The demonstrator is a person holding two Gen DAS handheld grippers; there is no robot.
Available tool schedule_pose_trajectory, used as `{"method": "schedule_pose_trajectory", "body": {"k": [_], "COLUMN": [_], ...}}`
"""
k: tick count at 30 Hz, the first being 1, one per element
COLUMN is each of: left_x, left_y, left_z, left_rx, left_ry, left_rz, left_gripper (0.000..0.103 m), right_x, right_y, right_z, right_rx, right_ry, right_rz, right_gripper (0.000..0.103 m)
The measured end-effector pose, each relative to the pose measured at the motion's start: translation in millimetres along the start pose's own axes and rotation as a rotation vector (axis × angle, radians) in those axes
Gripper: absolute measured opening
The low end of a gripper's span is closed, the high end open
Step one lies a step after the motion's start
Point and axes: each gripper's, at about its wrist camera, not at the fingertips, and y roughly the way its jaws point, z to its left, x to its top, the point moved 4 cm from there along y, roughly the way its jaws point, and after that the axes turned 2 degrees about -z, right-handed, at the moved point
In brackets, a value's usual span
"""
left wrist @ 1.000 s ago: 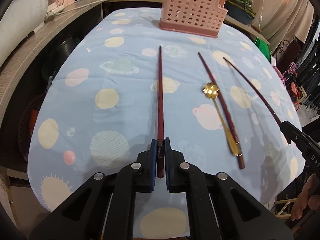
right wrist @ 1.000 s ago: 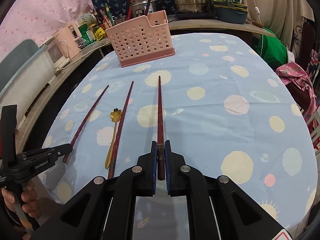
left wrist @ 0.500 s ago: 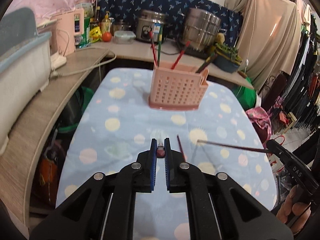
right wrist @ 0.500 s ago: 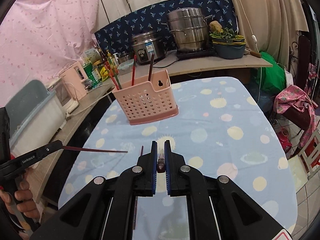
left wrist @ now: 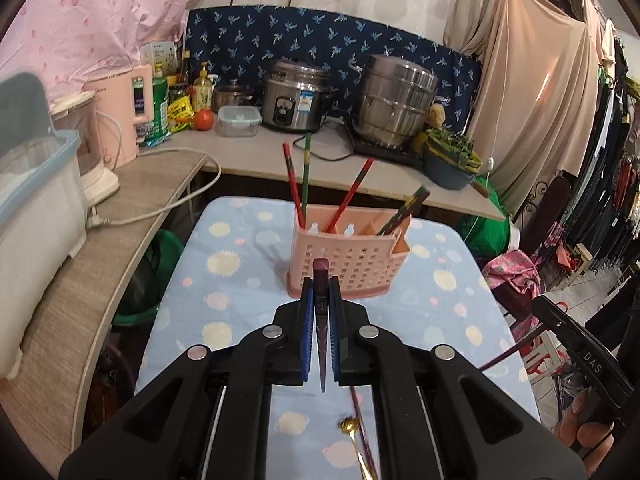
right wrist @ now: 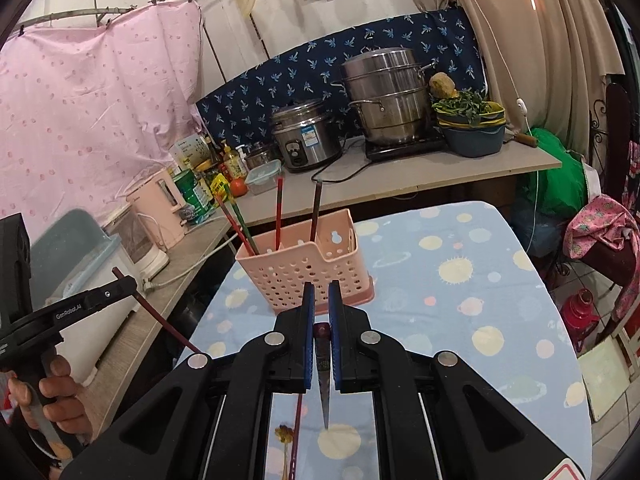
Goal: Organize utensils
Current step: 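Lower the chopsticks into the basket and open both tools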
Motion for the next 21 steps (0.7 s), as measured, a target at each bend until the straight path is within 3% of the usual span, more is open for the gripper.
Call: {"method": "schedule_pose_trajectory", "body": {"k": [14,21], "left_x": [118.5,159.9], "left_y": [4.7,27.1], "left_z": [-18.8,-16.3], "left_rx": [-0.01,0.016], "left_ry": [0.01,0.011], "left_rz": [-0.195,-0.238], "left_gripper": [0.007,0.007], "right_x": [125.7,172.2], "right_y": [31.1,64.0], "right_z": [30.6,34.2], "right_rx": [0.07,0.079], "right_ry": [0.015,0.042], "right_rz": [-0.217,-0.27], "right_gripper": [0.007,0.007]}}
